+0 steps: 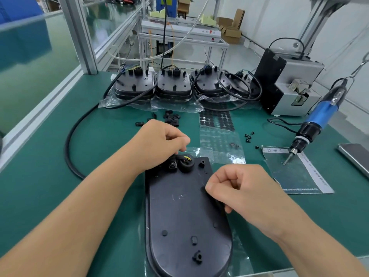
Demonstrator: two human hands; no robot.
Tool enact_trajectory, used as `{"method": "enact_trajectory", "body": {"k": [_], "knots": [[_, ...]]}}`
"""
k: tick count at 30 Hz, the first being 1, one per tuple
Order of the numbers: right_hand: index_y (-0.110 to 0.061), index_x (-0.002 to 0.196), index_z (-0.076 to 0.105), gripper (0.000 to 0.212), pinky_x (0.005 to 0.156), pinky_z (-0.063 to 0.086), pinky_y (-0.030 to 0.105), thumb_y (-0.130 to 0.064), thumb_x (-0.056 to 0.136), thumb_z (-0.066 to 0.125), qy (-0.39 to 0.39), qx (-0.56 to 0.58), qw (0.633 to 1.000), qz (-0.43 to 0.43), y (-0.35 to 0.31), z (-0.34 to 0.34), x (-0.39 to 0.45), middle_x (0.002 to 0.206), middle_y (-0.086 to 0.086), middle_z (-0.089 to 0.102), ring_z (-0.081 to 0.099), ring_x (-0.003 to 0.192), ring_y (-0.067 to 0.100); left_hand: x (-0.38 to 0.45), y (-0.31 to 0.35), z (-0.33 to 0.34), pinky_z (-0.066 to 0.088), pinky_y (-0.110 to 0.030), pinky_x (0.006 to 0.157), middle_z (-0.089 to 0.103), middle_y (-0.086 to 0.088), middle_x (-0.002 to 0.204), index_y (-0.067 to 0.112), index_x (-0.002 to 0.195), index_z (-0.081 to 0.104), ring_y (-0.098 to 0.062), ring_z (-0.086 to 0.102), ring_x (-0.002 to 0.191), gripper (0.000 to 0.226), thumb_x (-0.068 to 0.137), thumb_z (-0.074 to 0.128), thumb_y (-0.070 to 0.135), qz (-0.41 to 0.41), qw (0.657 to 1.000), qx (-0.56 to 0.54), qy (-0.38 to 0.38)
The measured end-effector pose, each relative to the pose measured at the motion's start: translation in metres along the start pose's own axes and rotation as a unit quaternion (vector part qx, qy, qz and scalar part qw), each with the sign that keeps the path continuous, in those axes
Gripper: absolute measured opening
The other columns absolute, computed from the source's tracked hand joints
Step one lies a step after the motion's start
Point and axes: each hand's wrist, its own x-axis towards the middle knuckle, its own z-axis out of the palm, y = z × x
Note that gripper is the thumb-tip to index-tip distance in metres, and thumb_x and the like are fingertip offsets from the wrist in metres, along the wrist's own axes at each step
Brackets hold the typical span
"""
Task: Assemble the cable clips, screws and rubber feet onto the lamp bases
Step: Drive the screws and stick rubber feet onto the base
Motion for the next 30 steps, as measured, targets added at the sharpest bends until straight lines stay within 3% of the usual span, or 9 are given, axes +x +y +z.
{"method": "enact_trajectory", "body": {"k": [10, 16, 30], "knots": [[-0.02, 0.067, 0.07, 0.012, 0.052, 0.044, 0.011, -0.017, 0.079, 0.068, -0.005, 0.009, 1.0, -0.026, 0.0036, 0.0, -0.0011, 0.052, -0.006, 0.053, 0.053, 0.049, 0.007, 0.0005, -0.0012, 0.0008, 0.053, -0.015, 0.07, 0.074, 0.014, 0.077, 0.021, 0.085, 0.077, -0.001, 0.068, 0.068, 0.014, 0.09, 0.065, 0.027, -0.002, 1.0, -0.001, -0.002], [-0.021, 0.07, 0.07, 0.006, 0.053, 0.042, 0.016, -0.026, 0.073, 0.067, -0.008, -0.002, 0.999, -0.037, 0.0041, 0.0014, -0.0001, 0.05, -0.009, 0.051, 0.048, 0.05, 0.009, -0.0003, -0.0013, 0.0006, 0.054, -0.02, 0.073, 0.074, 0.015, 0.076, 0.022, 0.085, 0.077, -0.002, 0.068, 0.069, 0.014, 0.09, 0.065, 0.027, -0.004, 1.0, -0.005, -0.003], [-0.025, 0.067, 0.069, 0.008, 0.049, 0.04, 0.013, -0.023, 0.075, 0.069, 0.029, -0.024, 0.997, -0.063, 0.0054, 0.0057, -0.0038, 0.047, -0.01, 0.048, 0.043, 0.047, 0.006, -0.002, -0.0014, 0.0, 0.056, -0.027, 0.08, 0.074, 0.015, 0.076, 0.023, 0.087, 0.077, -0.004, 0.069, 0.073, 0.013, 0.09, 0.065, 0.028, -0.002, 1.0, -0.008, -0.008]]}}
